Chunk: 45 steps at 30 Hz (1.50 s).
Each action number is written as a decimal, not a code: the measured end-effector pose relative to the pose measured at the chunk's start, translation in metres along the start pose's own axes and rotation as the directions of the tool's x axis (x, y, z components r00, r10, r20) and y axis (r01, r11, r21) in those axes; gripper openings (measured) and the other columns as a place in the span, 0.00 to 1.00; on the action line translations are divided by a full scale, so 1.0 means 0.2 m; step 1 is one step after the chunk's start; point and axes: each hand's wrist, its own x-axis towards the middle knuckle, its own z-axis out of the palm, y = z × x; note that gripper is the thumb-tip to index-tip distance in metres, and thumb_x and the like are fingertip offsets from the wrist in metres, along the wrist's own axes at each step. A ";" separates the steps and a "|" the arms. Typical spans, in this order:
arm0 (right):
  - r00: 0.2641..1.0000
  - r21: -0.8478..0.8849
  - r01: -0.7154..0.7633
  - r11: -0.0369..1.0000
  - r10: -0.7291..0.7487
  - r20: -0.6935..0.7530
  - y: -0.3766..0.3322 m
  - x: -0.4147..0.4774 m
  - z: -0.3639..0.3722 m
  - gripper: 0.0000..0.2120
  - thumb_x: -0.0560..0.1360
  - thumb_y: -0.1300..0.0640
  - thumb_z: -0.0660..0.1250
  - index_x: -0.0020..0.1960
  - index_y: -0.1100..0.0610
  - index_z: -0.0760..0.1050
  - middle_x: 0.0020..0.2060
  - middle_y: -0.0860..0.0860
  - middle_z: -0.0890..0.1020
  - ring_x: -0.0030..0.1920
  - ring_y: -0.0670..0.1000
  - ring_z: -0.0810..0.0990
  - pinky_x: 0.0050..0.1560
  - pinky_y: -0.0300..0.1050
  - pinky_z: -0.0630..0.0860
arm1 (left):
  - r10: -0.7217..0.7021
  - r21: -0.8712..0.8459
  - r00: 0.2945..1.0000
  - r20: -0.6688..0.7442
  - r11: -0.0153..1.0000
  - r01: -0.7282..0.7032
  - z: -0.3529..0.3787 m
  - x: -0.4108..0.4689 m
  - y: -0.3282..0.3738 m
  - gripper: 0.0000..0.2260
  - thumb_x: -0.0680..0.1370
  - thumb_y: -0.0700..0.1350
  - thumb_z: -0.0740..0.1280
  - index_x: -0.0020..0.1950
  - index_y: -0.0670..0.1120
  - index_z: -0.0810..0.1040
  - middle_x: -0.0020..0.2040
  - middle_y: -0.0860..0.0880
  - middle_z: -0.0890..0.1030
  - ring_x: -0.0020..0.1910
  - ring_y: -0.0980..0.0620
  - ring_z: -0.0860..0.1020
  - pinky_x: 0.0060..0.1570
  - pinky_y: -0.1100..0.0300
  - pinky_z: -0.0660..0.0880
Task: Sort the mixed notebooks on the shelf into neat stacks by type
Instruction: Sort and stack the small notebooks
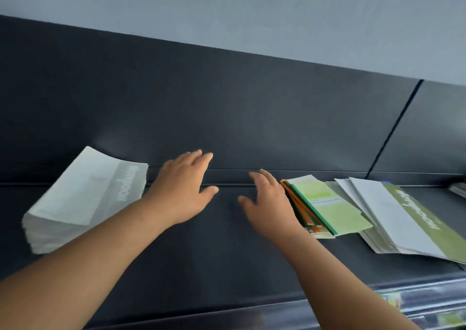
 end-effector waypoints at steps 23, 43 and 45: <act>0.914 0.193 -0.306 0.932 0.231 0.333 0.99 0.20 -0.41 0.31 0.77 0.40 0.62 0.74 0.53 0.61 0.55 0.47 0.74 0.57 0.53 0.77 0.56 0.47 0.74 | -0.430 -0.559 0.746 0.509 0.494 0.666 0.60 0.33 0.93 0.21 0.77 0.59 0.64 0.64 0.47 0.73 0.61 0.51 0.78 0.59 0.50 0.75 0.63 0.50 0.71; 0.958 0.718 -0.233 0.655 0.028 0.286 0.63 0.18 -0.23 0.47 0.67 0.49 0.78 0.77 0.44 0.53 0.62 0.44 0.75 0.60 0.48 0.77 0.61 0.53 0.76 | -0.384 -0.866 0.778 0.497 -0.170 0.470 0.37 0.19 0.61 0.24 0.64 0.30 0.64 0.59 0.41 0.79 0.55 0.40 0.83 0.55 0.38 0.80 0.55 0.47 0.76; 0.952 0.754 -0.227 0.617 -0.021 0.304 0.57 0.19 -0.17 0.58 0.58 0.45 0.81 0.77 0.41 0.49 0.67 0.45 0.72 0.64 0.50 0.76 0.64 0.56 0.74 | -0.410 -0.901 0.805 0.428 -0.129 0.414 0.35 0.15 0.53 0.31 0.57 0.31 0.64 0.60 0.42 0.78 0.55 0.40 0.83 0.55 0.38 0.80 0.56 0.46 0.76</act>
